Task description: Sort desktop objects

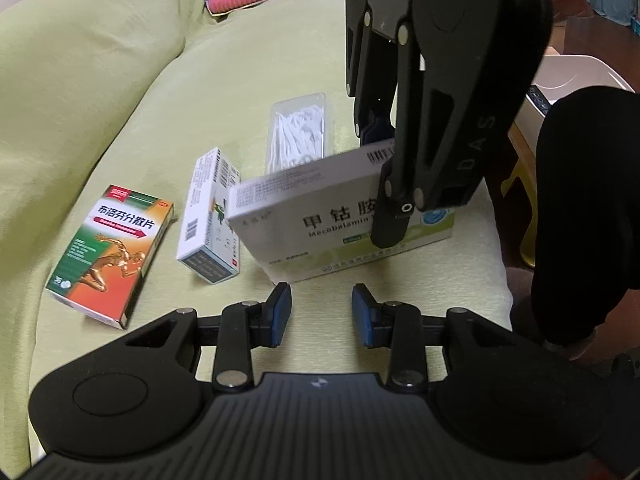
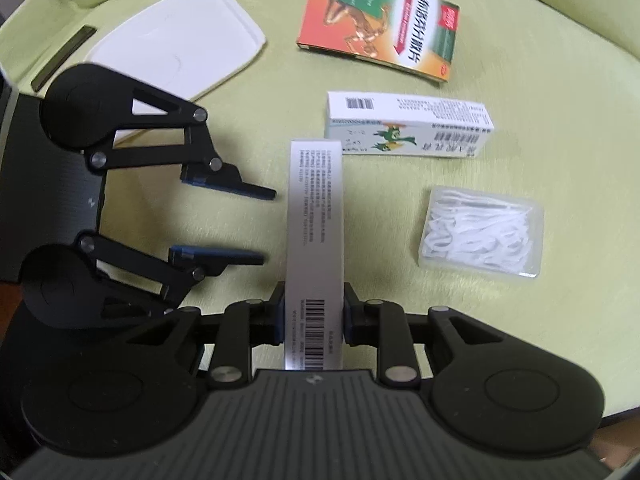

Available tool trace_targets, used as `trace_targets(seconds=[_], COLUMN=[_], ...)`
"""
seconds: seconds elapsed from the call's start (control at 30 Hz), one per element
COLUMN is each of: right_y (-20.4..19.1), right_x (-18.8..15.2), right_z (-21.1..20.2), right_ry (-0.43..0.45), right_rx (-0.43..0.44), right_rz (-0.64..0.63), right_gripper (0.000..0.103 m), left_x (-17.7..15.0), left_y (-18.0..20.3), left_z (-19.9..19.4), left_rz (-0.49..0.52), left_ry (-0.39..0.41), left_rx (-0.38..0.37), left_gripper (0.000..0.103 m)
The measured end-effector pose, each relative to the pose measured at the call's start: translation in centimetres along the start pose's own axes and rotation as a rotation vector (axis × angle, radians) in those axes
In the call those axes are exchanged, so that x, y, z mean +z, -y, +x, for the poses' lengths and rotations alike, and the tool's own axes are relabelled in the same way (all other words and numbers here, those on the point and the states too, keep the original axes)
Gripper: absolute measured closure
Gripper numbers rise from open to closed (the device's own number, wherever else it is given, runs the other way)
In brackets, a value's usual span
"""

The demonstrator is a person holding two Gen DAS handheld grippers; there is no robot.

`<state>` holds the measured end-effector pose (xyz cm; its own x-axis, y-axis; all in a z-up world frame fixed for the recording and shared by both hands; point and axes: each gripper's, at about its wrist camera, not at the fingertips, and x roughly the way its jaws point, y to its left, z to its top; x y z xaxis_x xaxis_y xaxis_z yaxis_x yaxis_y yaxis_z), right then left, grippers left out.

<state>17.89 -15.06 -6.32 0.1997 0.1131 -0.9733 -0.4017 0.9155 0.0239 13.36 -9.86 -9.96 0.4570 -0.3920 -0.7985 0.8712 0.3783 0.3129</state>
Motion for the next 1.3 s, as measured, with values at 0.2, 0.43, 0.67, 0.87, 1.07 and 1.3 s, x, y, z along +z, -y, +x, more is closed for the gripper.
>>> trace_targets(seconds=[0.2,0.43,0.67,0.87,1.07,1.3], right_y=[1.0,0.7,1.0,1.0,1.0,1.6], right_x=[0.7,0.7,-0.3,-1.4,-3.4,-6.2], right_z=[-0.1,1.1,-1.5,-4.1,-5.8,-7.7], right_ry=[0.04,0.028,0.12,0.167,0.196,0.239], right_rx=[0.029,0.021,0.008,0.04,0.059,0.055], right_rz=[0.036,0.04,0.097,0.159,0.224,0.274], right_gripper=[0.08,0.081,0.081,0.081,0.081,0.081], left_x=[0.2,0.5,0.7,2.0,3.6,5.3], left_y=[-0.3,0.1,0.4,1.3,2.8,4.2], left_z=[0.5,0.7,0.4,-0.1,-1.4,-2.6], left_rz=[-0.012,-0.017,-0.012,0.014,0.035,0.066], left_ry=[0.002,0.001,-0.006,0.018,0.082,0.11], left_rx=[-0.002,0.008,0.014,-0.001,-0.009,-0.023], left_gripper=[0.057,0.057,0.057,0.057,0.058,0.058])
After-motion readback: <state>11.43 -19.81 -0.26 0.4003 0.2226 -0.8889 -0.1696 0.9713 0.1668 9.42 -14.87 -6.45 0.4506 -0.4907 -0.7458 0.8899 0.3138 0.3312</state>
